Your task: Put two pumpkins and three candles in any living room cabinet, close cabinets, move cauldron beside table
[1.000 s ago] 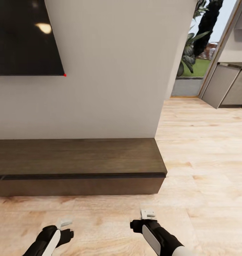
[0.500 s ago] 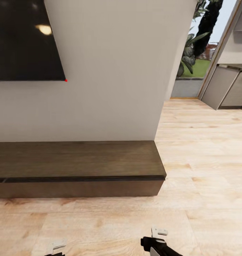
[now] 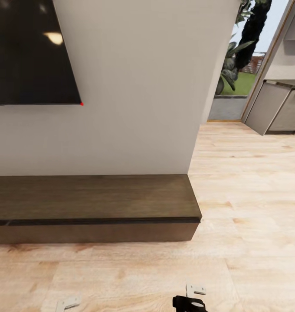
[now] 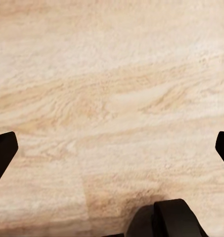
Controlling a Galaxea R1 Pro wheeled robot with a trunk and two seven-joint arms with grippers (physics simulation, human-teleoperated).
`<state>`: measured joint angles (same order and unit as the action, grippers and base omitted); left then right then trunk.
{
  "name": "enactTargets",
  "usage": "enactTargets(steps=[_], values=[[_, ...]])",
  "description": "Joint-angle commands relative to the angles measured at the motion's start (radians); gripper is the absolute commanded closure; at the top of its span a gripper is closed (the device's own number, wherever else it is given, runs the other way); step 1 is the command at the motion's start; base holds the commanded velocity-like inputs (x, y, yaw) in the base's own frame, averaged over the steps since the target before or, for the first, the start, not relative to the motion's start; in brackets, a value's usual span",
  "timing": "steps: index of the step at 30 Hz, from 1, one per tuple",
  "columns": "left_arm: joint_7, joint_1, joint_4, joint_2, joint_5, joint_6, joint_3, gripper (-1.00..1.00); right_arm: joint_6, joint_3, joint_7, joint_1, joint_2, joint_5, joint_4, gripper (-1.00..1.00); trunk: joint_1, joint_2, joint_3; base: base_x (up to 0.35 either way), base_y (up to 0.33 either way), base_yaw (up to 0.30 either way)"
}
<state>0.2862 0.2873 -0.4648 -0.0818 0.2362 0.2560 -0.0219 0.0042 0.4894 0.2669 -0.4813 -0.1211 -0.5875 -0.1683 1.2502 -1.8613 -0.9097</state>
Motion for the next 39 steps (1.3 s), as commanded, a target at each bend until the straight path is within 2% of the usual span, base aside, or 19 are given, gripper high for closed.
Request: enactTargets(steps=[1,3,9,20,32,39], values=[[0.000,0.000,0.004,0.002,0.000,-0.001,-0.001,-1.00,-0.002,0.000,-0.001,0.001,0.000,0.000,0.002,-1.00,-0.004,0.007,0.003,0.000,0.000,0.000],[-0.001,0.000,0.022,0.001,-0.001,-0.007,-0.002,-1.00,-0.004,0.000,-0.001,0.001,0.000,0.001,0.004,-1.00,-0.012,0.021,0.010,0.000,0.000,0.000],[0.000,0.000,0.077,0.002,-0.001,-0.082,-0.002,-1.00,-0.017,0.000,-0.001,0.002,0.003,0.001,0.007,-1.00,-0.035,0.063,0.028,0.000,0.000,0.000],[0.000,0.000,0.093,0.001,-0.005,-0.122,-0.009,-1.00,-0.034,0.000,-0.002,0.003,0.008,0.002,0.012,-1.00,-0.077,0.140,0.063,0.000,0.000,0.000],[-0.001,0.000,0.094,0.006,-0.006,-0.130,-0.009,-1.00,-0.056,0.000,-0.002,0.004,0.006,0.003,0.019,-1.00,-0.123,0.224,0.100,0.000,0.000,0.000],[0.000,0.000,0.094,0.007,-0.005,-0.131,-0.045,-1.00,-0.056,0.000,-0.001,0.004,0.004,0.004,0.021,-1.00,-0.150,0.273,0.122,0.000,0.000,0.000]])
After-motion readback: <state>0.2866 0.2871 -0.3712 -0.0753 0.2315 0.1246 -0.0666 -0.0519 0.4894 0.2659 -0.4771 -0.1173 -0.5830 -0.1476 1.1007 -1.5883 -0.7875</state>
